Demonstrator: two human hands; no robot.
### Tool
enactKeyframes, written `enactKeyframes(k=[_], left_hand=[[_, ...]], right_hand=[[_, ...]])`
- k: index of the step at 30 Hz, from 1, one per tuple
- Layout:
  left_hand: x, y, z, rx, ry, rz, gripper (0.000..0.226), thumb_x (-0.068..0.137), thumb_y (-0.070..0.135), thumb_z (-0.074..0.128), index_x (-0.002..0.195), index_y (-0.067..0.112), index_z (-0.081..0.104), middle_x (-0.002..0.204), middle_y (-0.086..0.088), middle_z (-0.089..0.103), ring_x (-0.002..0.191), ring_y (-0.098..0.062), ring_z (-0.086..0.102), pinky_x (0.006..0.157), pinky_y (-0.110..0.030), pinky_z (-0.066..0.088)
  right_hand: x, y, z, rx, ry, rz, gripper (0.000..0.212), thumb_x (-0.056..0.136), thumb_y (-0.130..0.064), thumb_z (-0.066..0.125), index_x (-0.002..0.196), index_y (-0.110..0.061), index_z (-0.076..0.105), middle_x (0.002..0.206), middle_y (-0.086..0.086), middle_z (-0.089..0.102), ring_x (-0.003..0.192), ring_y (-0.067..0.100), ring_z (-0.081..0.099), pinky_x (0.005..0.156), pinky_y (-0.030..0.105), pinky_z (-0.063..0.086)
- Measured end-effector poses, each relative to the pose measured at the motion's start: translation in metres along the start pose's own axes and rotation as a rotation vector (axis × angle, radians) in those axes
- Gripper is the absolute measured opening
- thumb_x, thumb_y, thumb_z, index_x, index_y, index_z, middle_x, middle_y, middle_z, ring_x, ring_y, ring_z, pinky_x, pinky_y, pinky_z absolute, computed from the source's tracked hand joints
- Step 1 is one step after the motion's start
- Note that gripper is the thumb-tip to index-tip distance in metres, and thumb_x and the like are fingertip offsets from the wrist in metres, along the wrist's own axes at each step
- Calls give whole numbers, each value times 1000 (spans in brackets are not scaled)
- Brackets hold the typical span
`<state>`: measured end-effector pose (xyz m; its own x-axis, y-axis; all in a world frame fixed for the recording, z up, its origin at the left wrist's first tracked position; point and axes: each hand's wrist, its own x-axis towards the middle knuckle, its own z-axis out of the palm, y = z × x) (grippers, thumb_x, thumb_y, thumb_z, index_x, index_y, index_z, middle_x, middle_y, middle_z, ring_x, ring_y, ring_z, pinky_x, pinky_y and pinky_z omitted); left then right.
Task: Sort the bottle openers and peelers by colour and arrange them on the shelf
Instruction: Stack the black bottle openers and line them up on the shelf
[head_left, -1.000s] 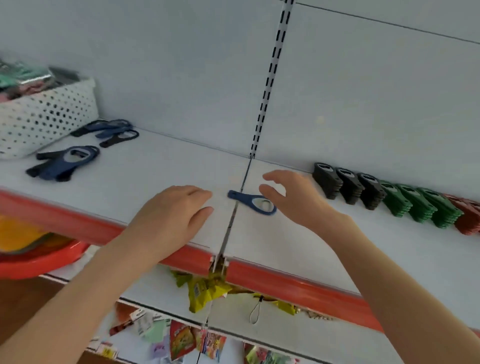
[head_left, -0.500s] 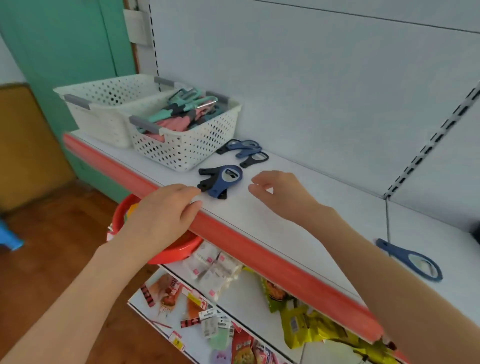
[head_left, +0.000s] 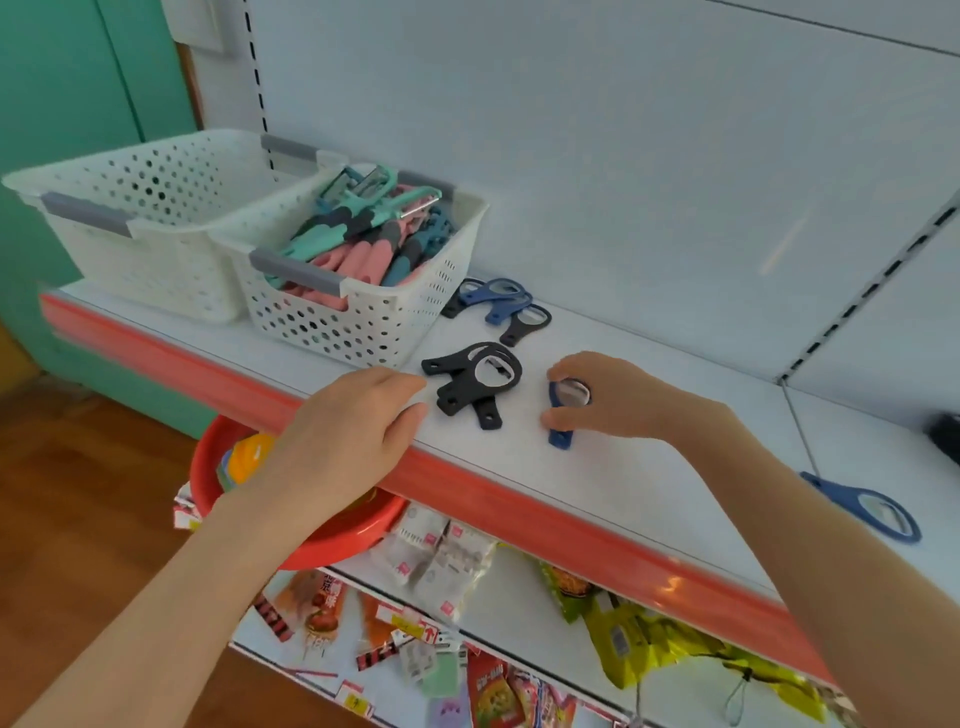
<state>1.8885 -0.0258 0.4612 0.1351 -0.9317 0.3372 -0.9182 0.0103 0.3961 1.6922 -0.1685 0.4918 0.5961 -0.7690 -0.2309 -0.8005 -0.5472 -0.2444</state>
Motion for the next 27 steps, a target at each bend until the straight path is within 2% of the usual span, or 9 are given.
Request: enactKeyframes(k=[5, 9, 12, 16, 18, 20, 22, 24, 27], left_hand=[[5, 1, 4, -43, -2, -32, 35, 93, 25, 48, 124, 10, 56, 119, -9, 61, 111, -25, 55, 91, -35, 43], [6, 4, 4, -64, 19, -38, 35, 93, 25, 48, 124, 11, 56, 116, -8, 62, 109, -24, 55, 90, -34, 43], [8, 4, 3, -76, 52, -40, 35, 92, 24, 50, 124, 9, 56, 118, -9, 62, 110, -24, 56, 92, -32, 41], [16, 9, 5, -150, 131, -69, 35, 90, 22, 55, 122, 8, 58, 117, -7, 63, 108, -19, 57, 92, -21, 37], [23, 19, 4, -322, 171, -122, 36, 87, 24, 59, 120, 10, 59, 111, -3, 65, 99, -8, 60, 85, -8, 39], [30, 31, 0, -568, 110, -212, 41, 81, 32, 64, 118, 15, 60, 104, 3, 66, 90, 2, 61, 80, -3, 44], [35, 43, -2, -810, -77, -262, 39, 78, 37, 64, 111, 16, 61, 97, 1, 70, 87, -5, 66, 81, -18, 52], [33, 53, -4, -1062, -195, -288, 23, 85, 23, 60, 105, 13, 62, 92, -7, 72, 81, -20, 71, 74, -34, 58], [28, 52, -5, -1131, -107, -361, 19, 90, 8, 52, 107, 15, 58, 88, -8, 72, 69, -22, 71, 54, -28, 56]], right_hand=[[18, -18, 1, 160, 151, 12, 54, 87, -48, 54, 130, -16, 48, 133, 2, 50, 120, 19, 47, 98, 29, 36], [39, -40, 9, 52, 152, 11, 57, 83, -55, 55, 117, -10, 51, 103, 4, 57, 97, 24, 55, 79, 33, 43], [41, -31, 0, 185, 261, -7, 43, 82, -36, 66, 109, -3, 59, 99, 11, 61, 92, 26, 57, 78, 34, 46], [29, -9, -18, 482, 331, -37, 13, 83, -12, 65, 95, -9, 67, 75, 2, 63, 59, 5, 57, 49, 9, 45], [20, -4, -29, 607, 279, -105, 10, 82, -7, 65, 91, -11, 67, 75, 3, 66, 63, 9, 60, 51, 10, 47], [10, -10, -37, 691, 207, -211, 10, 81, -5, 66, 85, -14, 68, 71, -1, 68, 65, 9, 62, 55, 14, 49], [4, -23, -40, 738, 119, -338, 14, 81, -4, 66, 83, -18, 68, 68, -8, 69, 64, 5, 63, 59, 17, 51], [4, -35, -36, 804, 63, -430, 15, 82, -3, 64, 84, -17, 68, 65, -11, 69, 63, 2, 64, 63, 17, 53], [16, -43, -29, 891, 117, -398, 9, 87, -6, 60, 86, -10, 68, 69, -5, 69, 64, 1, 63, 63, 15, 52]])
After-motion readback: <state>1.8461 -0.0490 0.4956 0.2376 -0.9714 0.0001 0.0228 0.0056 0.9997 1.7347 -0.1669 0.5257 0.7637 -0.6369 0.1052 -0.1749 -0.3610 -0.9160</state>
